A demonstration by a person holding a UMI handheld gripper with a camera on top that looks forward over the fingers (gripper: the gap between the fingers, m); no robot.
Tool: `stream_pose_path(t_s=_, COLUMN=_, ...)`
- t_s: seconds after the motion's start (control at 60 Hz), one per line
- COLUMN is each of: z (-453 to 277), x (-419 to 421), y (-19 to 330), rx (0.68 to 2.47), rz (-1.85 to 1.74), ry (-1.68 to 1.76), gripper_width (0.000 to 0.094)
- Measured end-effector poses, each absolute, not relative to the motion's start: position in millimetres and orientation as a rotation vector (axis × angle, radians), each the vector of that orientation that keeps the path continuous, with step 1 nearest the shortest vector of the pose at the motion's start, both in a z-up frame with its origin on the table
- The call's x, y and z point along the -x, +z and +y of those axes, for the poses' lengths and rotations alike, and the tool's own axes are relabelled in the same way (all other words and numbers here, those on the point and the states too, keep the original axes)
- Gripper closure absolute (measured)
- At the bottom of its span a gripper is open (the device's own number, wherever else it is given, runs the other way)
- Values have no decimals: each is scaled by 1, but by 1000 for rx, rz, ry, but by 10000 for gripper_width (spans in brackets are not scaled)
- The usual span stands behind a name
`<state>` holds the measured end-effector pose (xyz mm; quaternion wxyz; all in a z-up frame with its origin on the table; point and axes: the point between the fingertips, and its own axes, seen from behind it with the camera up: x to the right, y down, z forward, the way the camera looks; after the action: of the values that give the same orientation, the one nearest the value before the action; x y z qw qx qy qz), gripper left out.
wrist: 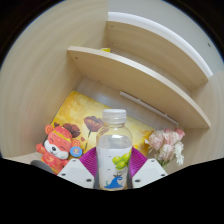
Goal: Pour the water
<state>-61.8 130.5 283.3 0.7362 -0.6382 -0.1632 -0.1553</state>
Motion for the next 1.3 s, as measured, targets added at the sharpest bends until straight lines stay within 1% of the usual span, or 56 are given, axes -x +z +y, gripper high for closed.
stream_pose_path(t_s=0.1, z=135, x=49, y=245, rx=1511, rz=-192, ry=-86, gripper_width=555)
stream_pose_path(t_s=0.233, z=143, x=45, y=170, rx=1635, rz=-106, ry=29, gripper_width=556)
stream_pose_path(t_s=0.317, z=147, x=49, y=132, rx=1683, rz=-83, ry=59, gripper_width=556)
stream_pose_path(t_s=0.383, z=149, x=50, y=109, rx=1712, rz=-83, ry=80, gripper_width=556)
stream_pose_path(t_s=0.467, z=152, x=52, y=91, rx=1726, rz=-87, ry=76, gripper_width=555)
stream_pose_path(t_s=0.517, z=151, x=53, y=86, rx=1725, rz=-93, ry=78, gripper_width=555)
stream_pose_path(t_s=0.667, z=150, x=54, y=86, rx=1708, rz=-103, ry=54, gripper_width=554)
stream_pose_path(t_s=0.75, z=150, x=53, y=86, rx=1720, rz=-98, ry=47, gripper_width=509)
stream_pose_path(t_s=0.883, z=148, x=51, y=82, rx=1748, rz=-93, ry=33, gripper_width=371)
stream_pose_path(t_s=0.95, z=141, x=46, y=75, rx=1784, rz=-77, ry=18, gripper_width=217)
stream_pose_path(t_s=0.983, z=135, x=43, y=71, rx=1800, rz=-67, ry=9, gripper_width=158)
stream_pose_path(t_s=1.0, z=131, x=41, y=71, rx=1806, rz=-62, ry=4, gripper_width=142)
stream_pose_path(t_s=1.133, z=85, x=28, y=74, rx=1816, rz=-23, ry=-30, gripper_width=122)
stream_pose_path(t_s=1.3, z=5, x=37, y=69, rx=1870, rz=17, ry=43, gripper_width=118)
